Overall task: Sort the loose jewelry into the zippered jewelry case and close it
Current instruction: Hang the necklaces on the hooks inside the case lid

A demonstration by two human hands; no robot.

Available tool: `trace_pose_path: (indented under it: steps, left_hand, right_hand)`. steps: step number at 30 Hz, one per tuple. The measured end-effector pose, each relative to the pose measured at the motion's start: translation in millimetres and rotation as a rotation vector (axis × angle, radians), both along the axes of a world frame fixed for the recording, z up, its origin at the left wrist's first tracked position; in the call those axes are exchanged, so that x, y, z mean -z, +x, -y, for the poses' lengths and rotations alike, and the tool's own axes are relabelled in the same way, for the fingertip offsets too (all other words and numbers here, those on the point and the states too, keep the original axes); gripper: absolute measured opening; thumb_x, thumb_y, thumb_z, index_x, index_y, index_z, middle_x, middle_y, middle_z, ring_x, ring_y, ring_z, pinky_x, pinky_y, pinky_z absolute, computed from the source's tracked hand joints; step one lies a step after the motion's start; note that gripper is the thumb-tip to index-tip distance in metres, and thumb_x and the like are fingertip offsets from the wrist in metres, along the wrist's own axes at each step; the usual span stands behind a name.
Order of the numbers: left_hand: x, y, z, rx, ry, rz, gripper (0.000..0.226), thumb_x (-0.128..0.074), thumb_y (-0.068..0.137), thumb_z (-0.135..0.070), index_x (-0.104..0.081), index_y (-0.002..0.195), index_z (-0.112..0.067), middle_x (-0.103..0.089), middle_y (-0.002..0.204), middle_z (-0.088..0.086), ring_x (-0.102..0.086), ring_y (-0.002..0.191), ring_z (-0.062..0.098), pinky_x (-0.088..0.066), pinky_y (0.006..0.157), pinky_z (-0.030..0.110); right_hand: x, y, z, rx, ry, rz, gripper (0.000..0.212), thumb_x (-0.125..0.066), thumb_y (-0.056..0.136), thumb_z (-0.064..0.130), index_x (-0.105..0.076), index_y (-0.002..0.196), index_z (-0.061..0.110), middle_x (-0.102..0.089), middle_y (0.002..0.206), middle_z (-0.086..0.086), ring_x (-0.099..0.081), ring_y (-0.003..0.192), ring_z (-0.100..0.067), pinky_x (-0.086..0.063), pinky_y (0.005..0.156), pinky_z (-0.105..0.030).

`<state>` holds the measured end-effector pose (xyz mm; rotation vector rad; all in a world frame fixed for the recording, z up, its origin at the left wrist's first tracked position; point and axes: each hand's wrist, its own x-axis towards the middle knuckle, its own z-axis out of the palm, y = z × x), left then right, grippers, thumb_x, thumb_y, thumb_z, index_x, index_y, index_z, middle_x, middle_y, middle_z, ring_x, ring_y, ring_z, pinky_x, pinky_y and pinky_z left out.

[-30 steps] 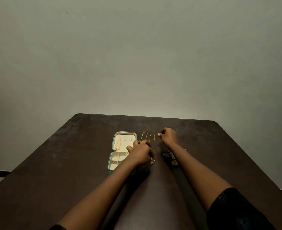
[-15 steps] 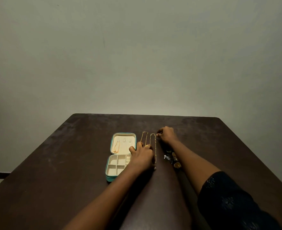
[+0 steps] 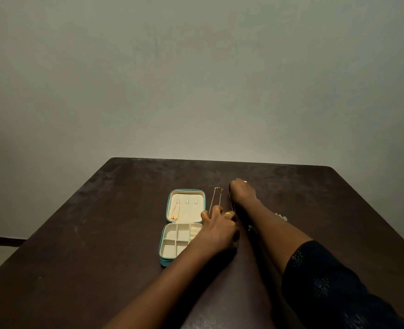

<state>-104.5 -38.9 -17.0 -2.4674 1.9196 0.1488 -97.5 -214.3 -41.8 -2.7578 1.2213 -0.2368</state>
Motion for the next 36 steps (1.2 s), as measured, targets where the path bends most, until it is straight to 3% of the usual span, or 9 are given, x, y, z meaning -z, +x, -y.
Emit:
trace_pose_path:
  steps: [3,7,11,14,20,24,27,33,36]
  left_hand:
    - [1.5,-2.1,1.4,-0.011,0.078,0.014,0.043,-0.052,0.090,-0.029,-0.052,0.128,-0.007,-0.035,0.140,0.009,-0.024,0.127,0.034,-0.023,0.100,0.052]
    - [7.5,-1.4,3.0,-0.054,0.107,-0.021,0.042,-0.046,0.095,-0.029,-0.046,0.132,-0.009,-0.034,0.141,0.011,-0.030,0.127,0.034,-0.024,0.101,0.052]
    - [1.4,5.3,0.9,-0.079,0.066,-0.158,0.034,-0.039,0.098,-0.018,-0.042,0.130,-0.006,-0.045,0.131,0.019,-0.045,0.123,0.037,-0.033,0.101,0.046]
    - [-3.5,9.7,-2.7,-0.108,-0.005,-0.236,0.028,-0.042,0.096,-0.011,-0.048,0.122,-0.004,-0.053,0.122,0.021,-0.053,0.114,0.038,-0.042,0.095,0.044]
    - [-9.4,9.7,-14.0,-0.207,-0.204,-0.308,0.031,-0.042,0.094,-0.008,-0.048,0.124,-0.010,-0.057,0.117,0.020,-0.057,0.106,0.035,-0.045,0.089,0.040]
    - [-12.5,5.9,-24.7,-0.205,-0.353,-0.365,0.035,-0.041,0.092,-0.006,-0.042,0.126,-0.015,-0.060,0.109,0.021,-0.058,0.096,0.036,-0.044,0.077,0.038]
    - [-14.8,4.9,-28.6,-0.200,-0.368,-0.360,0.041,-0.041,0.090,-0.006,-0.043,0.129,-0.018,-0.061,0.109,0.020,-0.057,0.099,0.037,-0.043,0.078,0.038]
    - [-23.6,-5.0,-33.4,-0.167,-0.365,-0.256,0.061,-0.039,0.087,0.001,-0.034,0.140,-0.028,-0.062,0.112,0.018,-0.056,0.104,0.035,-0.045,0.082,0.039]
    - [-27.0,-8.5,-35.8,-0.144,-0.374,-0.183,0.071,-0.038,0.084,0.003,-0.028,0.143,-0.035,-0.062,0.108,0.014,-0.057,0.100,0.033,-0.044,0.077,0.039]
  right_hand:
    - [3.0,0.6,-0.4,-0.012,0.003,-0.095,0.036,-0.038,0.094,0.007,-0.045,0.129,0.002,-0.045,0.132,-0.018,-0.041,0.126,-0.036,-0.038,0.100,-0.046]
    - [-2.7,-2.6,4.2,0.171,0.152,0.057,0.035,-0.039,0.093,0.004,-0.043,0.127,-0.003,-0.050,0.130,-0.022,-0.047,0.123,-0.038,-0.041,0.098,-0.045]
    - [-21.4,-11.7,14.0,0.279,0.336,0.307,0.019,-0.047,0.089,0.000,-0.060,0.099,-0.011,-0.061,0.097,-0.026,-0.059,0.097,-0.036,-0.046,0.078,-0.037]
    - [-38.9,-18.8,21.7,0.361,0.722,0.639,0.026,-0.040,0.088,-0.007,-0.046,0.065,0.000,-0.043,0.061,-0.015,-0.048,0.057,-0.027,-0.037,0.047,-0.030]
    - [-77.4,-40.8,26.9,0.462,1.191,0.981,0.037,-0.030,0.095,0.003,-0.042,0.062,0.011,-0.044,0.057,-0.003,-0.047,0.052,-0.013,-0.039,0.053,-0.026]
    - [-99.7,-55.8,21.7,0.431,1.273,1.056,0.034,-0.029,0.096,0.003,-0.045,0.066,0.007,-0.044,0.063,-0.003,-0.046,0.056,-0.012,-0.047,0.049,-0.026]
    - [-110.8,-63.4,20.0,0.395,1.315,1.072,0.033,-0.029,0.096,0.002,-0.047,0.068,0.006,-0.051,0.044,-0.005,-0.046,0.040,-0.011,-0.042,0.033,-0.013]
    - [-128.5,-72.8,12.1,0.285,1.335,1.153,0.027,-0.035,0.097,0.002,-0.048,0.074,0.003,-0.062,0.056,-0.007,-0.049,0.028,-0.004,-0.034,0.031,-0.012]
    - [-137.7,-77.4,8.3,0.259,1.315,1.133,0.026,-0.040,0.095,0.002,-0.052,0.072,0.002,-0.061,0.043,-0.003,-0.050,0.030,-0.002,-0.033,0.032,-0.011]
